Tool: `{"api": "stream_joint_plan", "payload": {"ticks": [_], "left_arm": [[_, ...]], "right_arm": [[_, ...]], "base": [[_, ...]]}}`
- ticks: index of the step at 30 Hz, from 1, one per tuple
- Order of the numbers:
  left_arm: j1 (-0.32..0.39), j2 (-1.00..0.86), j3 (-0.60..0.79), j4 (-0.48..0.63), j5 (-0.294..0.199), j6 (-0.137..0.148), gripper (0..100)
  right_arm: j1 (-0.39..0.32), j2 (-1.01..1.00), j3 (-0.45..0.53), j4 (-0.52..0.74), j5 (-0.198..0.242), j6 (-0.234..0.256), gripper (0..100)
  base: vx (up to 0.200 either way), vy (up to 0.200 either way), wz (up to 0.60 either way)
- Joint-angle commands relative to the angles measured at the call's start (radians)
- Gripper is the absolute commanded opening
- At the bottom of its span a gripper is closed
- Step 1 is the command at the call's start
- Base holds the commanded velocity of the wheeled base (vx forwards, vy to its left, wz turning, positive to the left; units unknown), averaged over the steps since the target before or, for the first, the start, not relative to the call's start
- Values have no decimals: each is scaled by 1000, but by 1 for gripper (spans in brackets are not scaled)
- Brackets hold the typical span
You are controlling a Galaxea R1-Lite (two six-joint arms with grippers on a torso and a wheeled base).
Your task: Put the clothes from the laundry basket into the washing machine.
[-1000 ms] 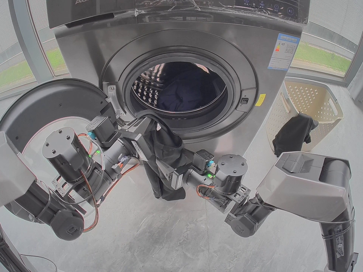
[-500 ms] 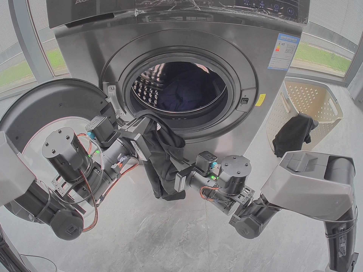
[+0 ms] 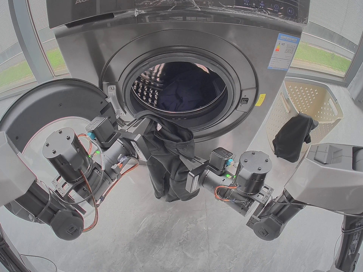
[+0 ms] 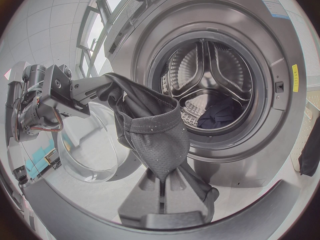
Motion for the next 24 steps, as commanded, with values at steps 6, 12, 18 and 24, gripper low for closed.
{"api": "stream_joint_plan", "payload": {"ticks": [6,12,18,24], "left_arm": [[-3,-2,-4,0,0,-1,0],[-8,-4,-4,0,0,1,0],[-8,-4,-4,1,2,1,0],[-6,-5,-4,0,2,-1,0]], "right_arm": [[-15,30,-32,1,0,1,100],[-41,90,-88,7,0,1,100],[-39,113,-108,7,0,1,100],[-35,121,-122,7,-5,1,100]], "base": [[0,0,0],[0,0,0],[0,0,0],[0,0,0]]}}
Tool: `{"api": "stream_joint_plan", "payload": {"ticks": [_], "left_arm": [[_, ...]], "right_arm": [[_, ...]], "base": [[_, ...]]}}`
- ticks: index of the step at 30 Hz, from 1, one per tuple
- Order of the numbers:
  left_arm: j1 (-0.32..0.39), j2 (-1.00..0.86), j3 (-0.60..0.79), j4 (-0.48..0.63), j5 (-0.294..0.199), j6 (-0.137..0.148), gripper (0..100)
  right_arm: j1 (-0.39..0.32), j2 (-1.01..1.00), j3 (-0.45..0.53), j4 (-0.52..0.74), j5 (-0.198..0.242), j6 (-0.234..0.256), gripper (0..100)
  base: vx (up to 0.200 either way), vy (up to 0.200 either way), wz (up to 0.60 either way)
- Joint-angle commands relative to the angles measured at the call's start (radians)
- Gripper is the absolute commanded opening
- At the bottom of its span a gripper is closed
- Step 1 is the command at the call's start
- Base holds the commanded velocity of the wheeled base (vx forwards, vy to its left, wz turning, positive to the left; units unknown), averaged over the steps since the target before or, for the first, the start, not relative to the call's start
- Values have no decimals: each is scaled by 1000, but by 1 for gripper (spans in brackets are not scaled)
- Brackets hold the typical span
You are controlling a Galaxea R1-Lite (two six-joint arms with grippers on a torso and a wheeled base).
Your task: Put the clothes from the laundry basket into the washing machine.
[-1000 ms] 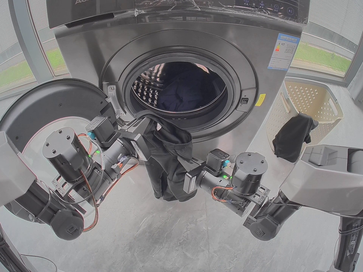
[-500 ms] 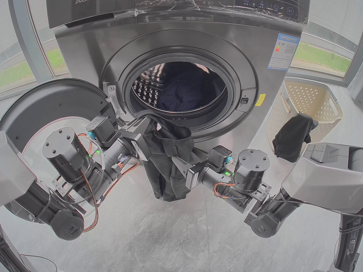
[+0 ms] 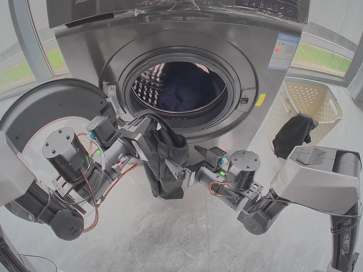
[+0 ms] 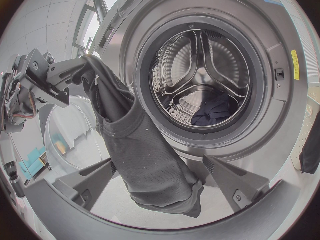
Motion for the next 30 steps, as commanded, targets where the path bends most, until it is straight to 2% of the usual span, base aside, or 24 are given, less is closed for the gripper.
{"api": "stream_joint_plan", "payload": {"ticks": [1,11,17,21,30], "left_arm": [[1,-1,0,-1,1,0,0],[9,2,0,-1,0,-1,0],[10,5,2,-1,-2,-1,0],[10,5,3,-1,0,-1,0],[10,5,6,-1,0,-1,0]], "right_arm": [[7,15,-7,-2,-6,0,0],[13,-20,24,-5,-6,1,0],[-3,-169,151,-2,-6,-3,0],[-19,-218,201,-2,-6,-3,0],[-92,-252,199,0,-6,-6,0]], "base": [[0,0,0],[0,0,0],[0,0,0],[0,0,0],[0,0,0]]}}
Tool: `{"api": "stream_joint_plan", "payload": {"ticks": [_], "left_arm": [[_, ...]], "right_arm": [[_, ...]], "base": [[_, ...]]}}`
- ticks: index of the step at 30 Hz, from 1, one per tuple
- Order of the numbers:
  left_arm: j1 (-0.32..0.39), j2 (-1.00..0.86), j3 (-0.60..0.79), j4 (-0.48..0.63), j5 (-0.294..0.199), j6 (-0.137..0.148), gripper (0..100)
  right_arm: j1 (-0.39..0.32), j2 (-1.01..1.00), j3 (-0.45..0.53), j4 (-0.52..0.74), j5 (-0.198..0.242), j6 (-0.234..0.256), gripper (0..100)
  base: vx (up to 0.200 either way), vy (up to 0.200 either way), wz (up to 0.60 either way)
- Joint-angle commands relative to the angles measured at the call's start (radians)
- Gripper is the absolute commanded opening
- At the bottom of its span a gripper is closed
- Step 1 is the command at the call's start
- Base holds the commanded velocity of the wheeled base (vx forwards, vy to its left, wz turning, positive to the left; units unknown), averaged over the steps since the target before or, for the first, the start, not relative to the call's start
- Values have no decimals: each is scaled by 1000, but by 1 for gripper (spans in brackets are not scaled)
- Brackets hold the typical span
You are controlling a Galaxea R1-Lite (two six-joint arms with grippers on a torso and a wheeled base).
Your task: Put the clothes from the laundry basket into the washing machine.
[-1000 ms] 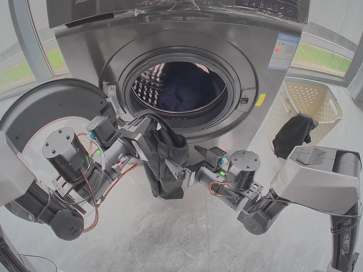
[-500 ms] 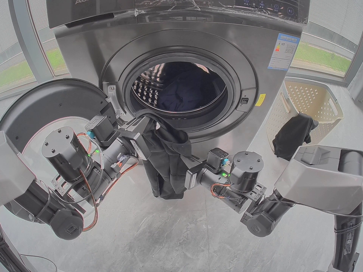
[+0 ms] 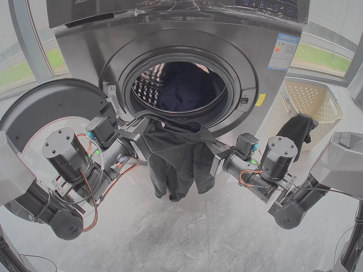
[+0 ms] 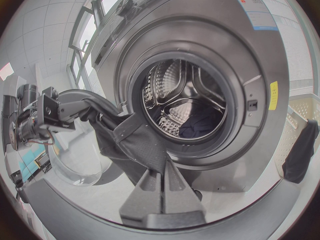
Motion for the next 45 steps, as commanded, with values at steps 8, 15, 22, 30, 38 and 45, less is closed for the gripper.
{"api": "stream_joint_plan", "payload": {"ticks": [8,15,22,30,38,45], "left_arm": [[-3,0,7,-1,1,-1,0],[-20,-5,39,-1,-10,7,0],[-84,-43,139,-1,-88,4,0],[-94,-40,153,-1,-95,4,100],[-94,18,159,-1,-84,6,100],[-92,93,154,-1,-88,7,100]], "right_arm": [[-80,-33,-62,2,1,-1,0],[-74,-87,-74,-8,0,7,0],[-46,-222,-57,-11,-5,27,0],[23,-355,89,-17,-43,55,0],[36,-360,90,-17,-43,55,0],[63,-332,73,-15,-43,53,0]], "base": [[0,0,0],[0,0,0],[0,0,0],[0,0,0],[0,0,0],[0,0,0]]}}
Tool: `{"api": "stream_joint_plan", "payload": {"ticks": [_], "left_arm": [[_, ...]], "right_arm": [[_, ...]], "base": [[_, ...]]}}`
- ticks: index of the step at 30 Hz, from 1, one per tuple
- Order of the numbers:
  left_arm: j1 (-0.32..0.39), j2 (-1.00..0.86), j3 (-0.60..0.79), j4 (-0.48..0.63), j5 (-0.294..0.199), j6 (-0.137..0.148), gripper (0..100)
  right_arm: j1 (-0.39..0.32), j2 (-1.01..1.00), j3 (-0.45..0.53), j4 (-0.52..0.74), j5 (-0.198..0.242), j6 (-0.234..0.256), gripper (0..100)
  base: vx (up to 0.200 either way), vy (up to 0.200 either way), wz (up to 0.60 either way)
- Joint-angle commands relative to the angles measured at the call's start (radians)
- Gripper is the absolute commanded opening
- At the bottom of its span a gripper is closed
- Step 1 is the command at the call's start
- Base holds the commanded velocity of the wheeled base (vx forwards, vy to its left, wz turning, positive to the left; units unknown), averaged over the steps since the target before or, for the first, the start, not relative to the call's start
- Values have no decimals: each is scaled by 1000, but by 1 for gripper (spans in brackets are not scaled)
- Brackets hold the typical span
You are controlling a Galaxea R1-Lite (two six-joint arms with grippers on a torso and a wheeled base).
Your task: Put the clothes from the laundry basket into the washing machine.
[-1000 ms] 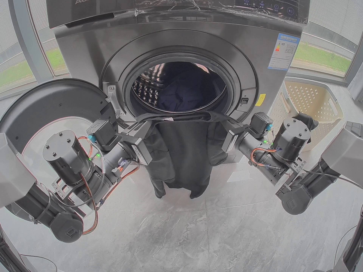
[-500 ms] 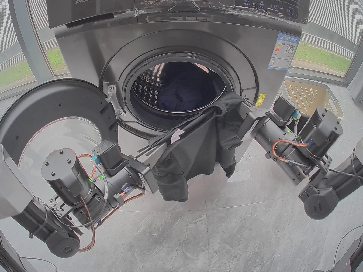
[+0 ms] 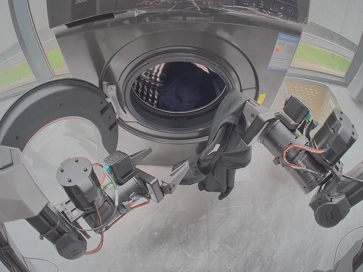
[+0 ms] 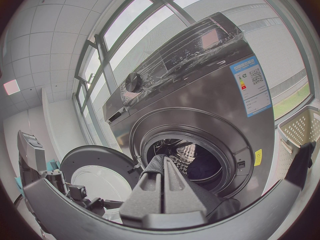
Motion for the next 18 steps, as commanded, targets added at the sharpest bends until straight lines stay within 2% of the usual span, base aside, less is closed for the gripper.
{"api": "stream_joint_plan", "payload": {"ticks": [1,8,12,18], "left_arm": [[-3,70,-7,0,-4,2,100],[-7,130,-21,0,-14,8,100],[-7,162,-9,0,-39,11,100],[5,227,-19,-2,-44,14,100]], "right_arm": [[12,28,-22,4,0,-2,0],[1,88,-90,7,0,-3,0],[-4,114,-128,8,0,-3,0],[-4,122,-151,11,0,-9,0]], "base": [[0,0,0],[0,0,0],[0,0,0],[0,0,0]]}}
